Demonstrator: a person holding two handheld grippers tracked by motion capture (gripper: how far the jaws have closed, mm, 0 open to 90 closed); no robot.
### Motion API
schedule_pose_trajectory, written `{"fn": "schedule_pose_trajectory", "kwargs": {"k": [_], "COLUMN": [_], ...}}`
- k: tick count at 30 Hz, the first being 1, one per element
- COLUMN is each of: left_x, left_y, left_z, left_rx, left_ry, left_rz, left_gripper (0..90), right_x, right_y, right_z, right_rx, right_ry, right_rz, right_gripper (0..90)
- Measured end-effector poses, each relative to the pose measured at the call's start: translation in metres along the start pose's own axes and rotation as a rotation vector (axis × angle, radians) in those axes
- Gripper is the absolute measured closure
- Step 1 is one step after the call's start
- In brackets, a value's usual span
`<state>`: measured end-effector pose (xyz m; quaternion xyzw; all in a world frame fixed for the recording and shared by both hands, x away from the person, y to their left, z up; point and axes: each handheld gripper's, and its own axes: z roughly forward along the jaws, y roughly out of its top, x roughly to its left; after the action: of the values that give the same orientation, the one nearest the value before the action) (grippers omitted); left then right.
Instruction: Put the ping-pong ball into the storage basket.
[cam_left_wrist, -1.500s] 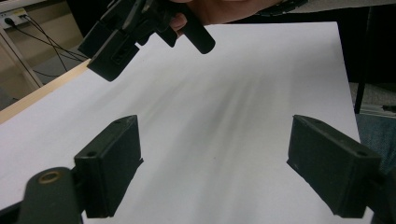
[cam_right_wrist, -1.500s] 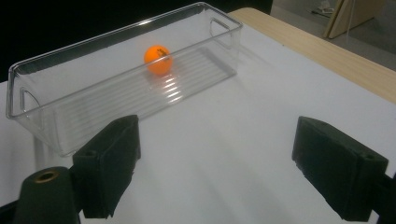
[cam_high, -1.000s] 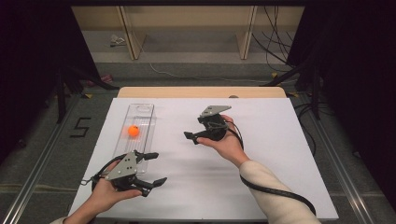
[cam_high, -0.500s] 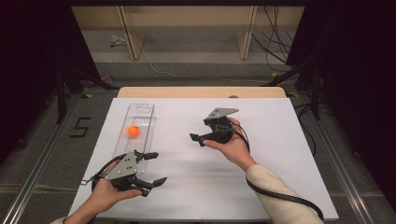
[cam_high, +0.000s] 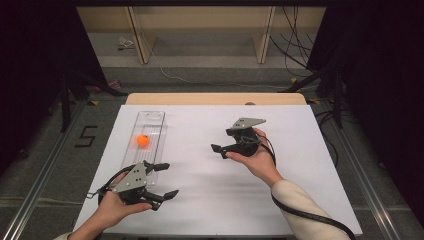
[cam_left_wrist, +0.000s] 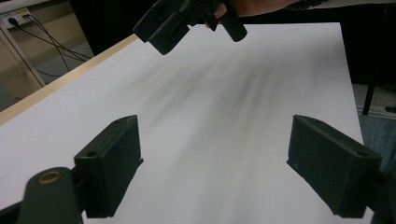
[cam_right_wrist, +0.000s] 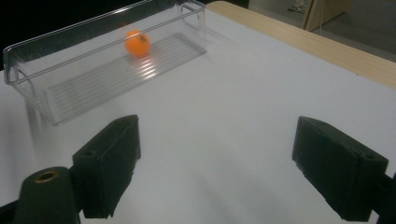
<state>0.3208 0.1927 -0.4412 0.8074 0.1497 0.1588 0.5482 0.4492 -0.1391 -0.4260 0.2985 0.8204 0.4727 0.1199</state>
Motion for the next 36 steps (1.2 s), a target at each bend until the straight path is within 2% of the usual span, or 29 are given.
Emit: {"fn": "schedule_pose_trajectory", "kwargs": {"k": [18, 36], "left_x": [0.001, 0.001], "left_y": [0.000, 0.000], "left_z": [0.000, -0.001], "left_rx": [-0.002, -0.008], "left_ry": [0.005, 0.013], "left_rz": [-0.002, -0.006], "left_gripper": [16.9, 16.9], "right_x": [-0.010, -0.013], "right_y": [-0.016, -0.032], "right_z": [-0.036, -0.066], "right_rx": [-0.026, -0.044], "right_ry": [-0.040, -0.069], "right_rz": [0.025, 0.044], "right_gripper": [16.3, 16.3]}}
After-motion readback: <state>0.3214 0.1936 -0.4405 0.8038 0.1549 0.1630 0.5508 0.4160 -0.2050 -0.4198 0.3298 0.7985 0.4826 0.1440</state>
